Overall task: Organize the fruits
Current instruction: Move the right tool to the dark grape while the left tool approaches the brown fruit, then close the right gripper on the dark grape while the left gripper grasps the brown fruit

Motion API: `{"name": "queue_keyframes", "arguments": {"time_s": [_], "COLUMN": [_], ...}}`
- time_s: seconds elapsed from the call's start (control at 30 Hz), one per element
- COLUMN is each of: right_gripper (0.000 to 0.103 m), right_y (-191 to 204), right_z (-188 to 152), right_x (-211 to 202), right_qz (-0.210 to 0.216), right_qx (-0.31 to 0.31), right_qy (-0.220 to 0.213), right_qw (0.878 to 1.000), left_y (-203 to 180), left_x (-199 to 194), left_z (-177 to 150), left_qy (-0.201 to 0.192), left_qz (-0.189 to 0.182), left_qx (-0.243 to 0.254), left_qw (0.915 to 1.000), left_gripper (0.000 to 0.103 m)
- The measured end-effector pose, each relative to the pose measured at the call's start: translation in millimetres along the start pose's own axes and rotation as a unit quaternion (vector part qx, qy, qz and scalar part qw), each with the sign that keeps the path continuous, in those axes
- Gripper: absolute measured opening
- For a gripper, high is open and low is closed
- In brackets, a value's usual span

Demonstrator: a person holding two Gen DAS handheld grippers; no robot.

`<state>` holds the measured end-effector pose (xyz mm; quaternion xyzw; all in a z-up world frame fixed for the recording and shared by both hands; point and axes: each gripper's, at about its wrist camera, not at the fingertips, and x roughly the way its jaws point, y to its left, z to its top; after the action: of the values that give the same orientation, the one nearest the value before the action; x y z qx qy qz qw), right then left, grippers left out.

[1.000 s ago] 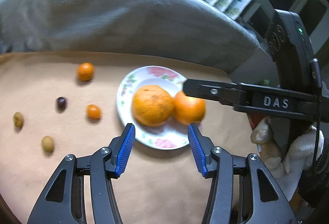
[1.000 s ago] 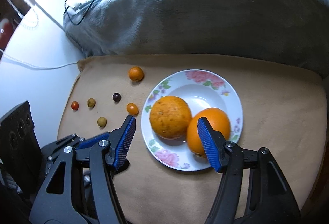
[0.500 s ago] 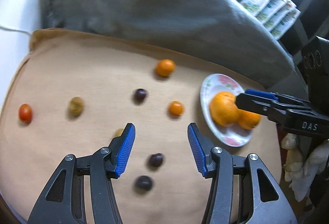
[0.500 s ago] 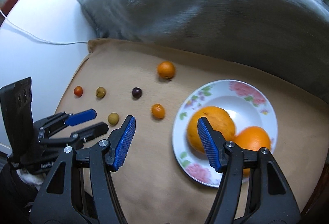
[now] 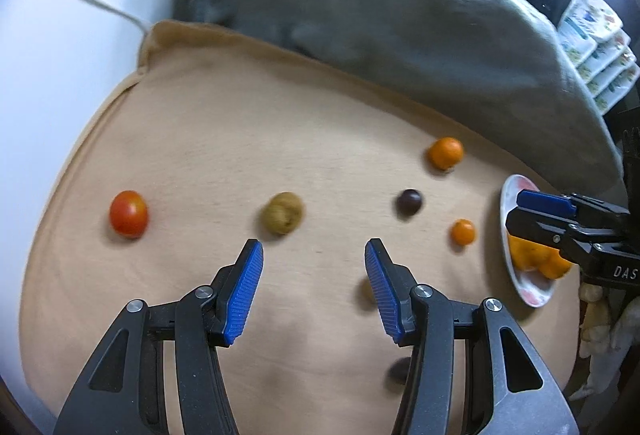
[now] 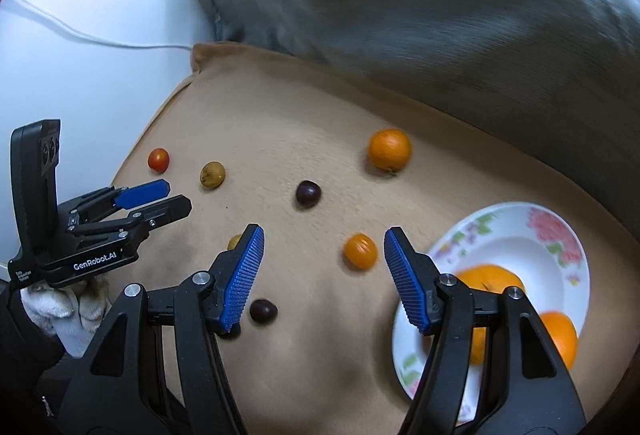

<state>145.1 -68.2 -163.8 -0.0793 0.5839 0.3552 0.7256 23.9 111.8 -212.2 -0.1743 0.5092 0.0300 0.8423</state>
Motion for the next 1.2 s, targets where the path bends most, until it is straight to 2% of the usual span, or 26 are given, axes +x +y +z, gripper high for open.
{"name": "queue_keyframes", "arguments": {"time_s": [0.13, 0.23, 0.43, 0.8, 0.9, 1.2], "right_gripper": [0.066, 0.054, 0.047, 0.044, 0.044, 0.035], "right_y": [10, 16, 20, 20, 24, 24], "right_z": [8, 12, 19, 29, 31, 32], "right_x": [21, 34, 58, 80, 85, 97], "right_qz": [0.001, 0.002, 0.001, -0.006, -0.004, -0.003], "right_qx": [-0.015, -0.027, -0.032, -0.03, -0.033, -0.028], "right_qy": [0.013, 0.024, 0.041, 0.059, 0.064, 0.076], "right_qw": [1.0, 0.999, 0.999, 0.998, 0.997, 0.997], "left_y": [11, 15, 18, 17, 17, 16], "left_x": [10, 17, 28, 45, 48, 50], "left_z": [2, 5, 11, 16, 18, 22], "left_qy": [0.005, 0.008, 0.015, 0.029, 0.031, 0.032], "left_qz": [0.005, 0.008, 0.005, -0.005, -0.005, 0.0], "left_qx": [-0.009, -0.007, -0.003, -0.002, -0.003, 0.007], "left_qw": [0.9999, 0.9999, 0.9999, 0.9996, 0.9995, 0.9995], "left_gripper": [0.051, 0.043, 0.036, 0.033, 0.03, 0.026]}}
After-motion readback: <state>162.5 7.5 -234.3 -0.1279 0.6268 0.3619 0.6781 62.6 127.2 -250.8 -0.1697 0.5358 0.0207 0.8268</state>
